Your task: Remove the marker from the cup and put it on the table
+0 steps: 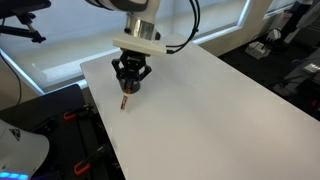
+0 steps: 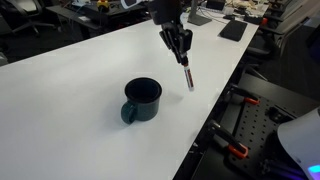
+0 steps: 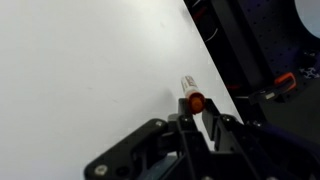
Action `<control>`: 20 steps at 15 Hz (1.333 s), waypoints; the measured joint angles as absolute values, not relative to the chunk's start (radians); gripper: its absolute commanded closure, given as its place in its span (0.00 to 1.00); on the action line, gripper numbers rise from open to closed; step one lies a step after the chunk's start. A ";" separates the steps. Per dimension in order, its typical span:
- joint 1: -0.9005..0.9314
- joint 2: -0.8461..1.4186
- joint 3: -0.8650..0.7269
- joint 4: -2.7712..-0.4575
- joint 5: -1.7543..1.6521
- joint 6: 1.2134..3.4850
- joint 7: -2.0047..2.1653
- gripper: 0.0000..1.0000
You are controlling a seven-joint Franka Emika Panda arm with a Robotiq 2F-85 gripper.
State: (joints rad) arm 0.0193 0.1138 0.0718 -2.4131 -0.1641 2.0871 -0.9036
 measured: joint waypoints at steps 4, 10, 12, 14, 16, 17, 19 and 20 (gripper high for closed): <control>-0.014 0.114 0.034 -2.520 -0.164 2.221 -0.941 0.95; -0.040 0.113 0.010 -2.603 -0.164 2.312 -0.962 0.54; -0.042 0.114 0.010 -2.621 -0.159 2.330 -0.962 0.76; -0.043 0.114 0.010 -2.633 -0.156 2.341 -0.962 0.62; -0.044 0.114 0.010 -2.635 -0.156 2.344 -0.963 0.54; -0.044 0.114 0.010 -2.635 -0.156 2.344 -0.963 0.54; -0.044 0.114 0.010 -2.635 -0.156 2.344 -0.963 0.54; -0.044 0.114 0.010 -2.635 -0.156 2.344 -0.963 0.54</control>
